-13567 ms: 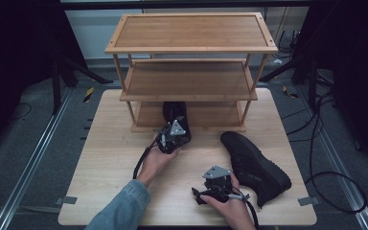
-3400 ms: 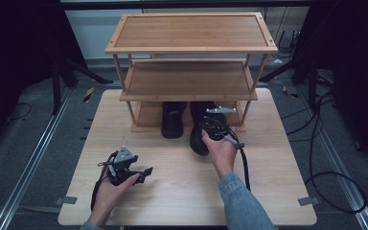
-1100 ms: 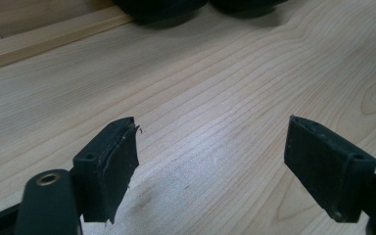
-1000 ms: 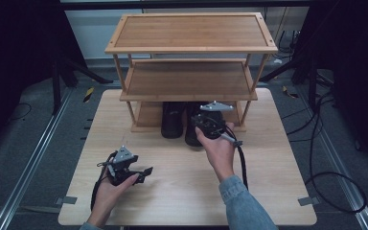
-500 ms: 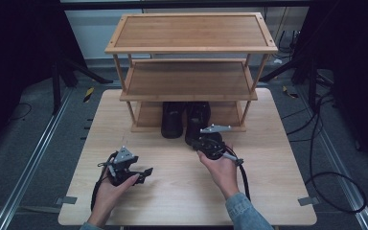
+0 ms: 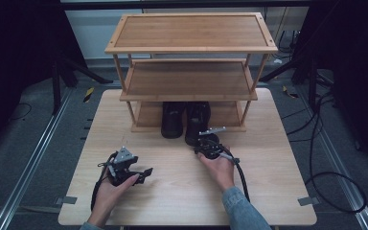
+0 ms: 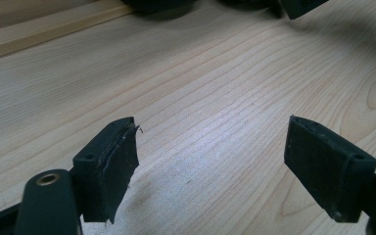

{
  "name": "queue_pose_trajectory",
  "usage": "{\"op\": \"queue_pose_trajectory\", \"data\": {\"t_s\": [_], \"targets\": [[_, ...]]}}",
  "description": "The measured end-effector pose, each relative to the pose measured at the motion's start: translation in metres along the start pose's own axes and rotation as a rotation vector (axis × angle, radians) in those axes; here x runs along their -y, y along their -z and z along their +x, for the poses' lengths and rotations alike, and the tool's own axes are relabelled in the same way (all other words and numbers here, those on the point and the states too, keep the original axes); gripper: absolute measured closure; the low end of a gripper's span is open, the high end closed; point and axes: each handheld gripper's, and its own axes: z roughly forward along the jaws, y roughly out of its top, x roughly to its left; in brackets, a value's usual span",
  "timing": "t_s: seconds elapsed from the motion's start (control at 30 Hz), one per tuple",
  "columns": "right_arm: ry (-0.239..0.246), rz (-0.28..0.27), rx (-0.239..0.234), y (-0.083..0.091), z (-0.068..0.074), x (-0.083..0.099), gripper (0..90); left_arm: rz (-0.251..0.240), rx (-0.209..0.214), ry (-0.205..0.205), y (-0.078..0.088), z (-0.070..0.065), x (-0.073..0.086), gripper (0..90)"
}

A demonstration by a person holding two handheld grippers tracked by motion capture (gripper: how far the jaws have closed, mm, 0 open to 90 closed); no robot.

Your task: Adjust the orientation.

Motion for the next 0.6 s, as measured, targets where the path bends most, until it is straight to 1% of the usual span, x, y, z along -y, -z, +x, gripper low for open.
{"op": "queue_pose_trajectory", "data": {"t_s": [0.1, 0.13, 0.17, 0.23, 0.27, 0.3, 0.33, 0.47, 0.5, 0.6], "targets": [[0.008, 0.009, 0.008, -0.004, 0.0, 0.0, 90.0, 0.001, 0.0, 0.001, 0.0, 0.0, 0.0, 19.2], [0.007, 0.015, 0.015, -0.006, -0.003, -0.001, 90.0, 0.0, -0.001, 0.004, 0.001, 0.001, 0.0, 19.2], [0.004, 0.01, 0.005, -0.007, -0.004, -0.001, 90.0, 0.0, -0.001, 0.004, 0.001, 0.001, 0.0, 19.2], [-0.002, 0.014, 0.009, -0.007, -0.004, -0.002, 90.0, 0.0, -0.001, 0.003, 0.001, 0.001, 0.001, 19.2], [0.008, 0.014, 0.012, -0.005, -0.003, -0.002, 89.6, 0.0, 0.0, 0.003, 0.001, 0.001, 0.001, 19.2], [0.008, 0.013, 0.009, -0.004, -0.002, -0.001, 89.6, 0.0, 0.001, 0.003, 0.001, 0.001, 0.001, 19.2], [0.001, 0.002, 0.0, -0.001, -0.001, 0.0, 89.6, -0.001, 0.001, 0.003, 0.001, 0.001, 0.0, 19.2], [0.008, -0.039, 0.004, 0.008, 0.001, 0.0, 89.8, 0.0, 0.0, 0.005, 0.0, 0.0, 0.0, 19.2], [0.003, -0.047, -0.002, 0.01, 0.001, 0.0, 89.8, -0.001, 0.003, 0.004, 0.0, 0.0, 0.0, 19.2], [0.001, -0.061, -0.008, 0.015, 0.001, 0.0, 89.8, -0.002, 0.003, 0.002, 0.0, -0.001, 0.0, 19.2]]}}
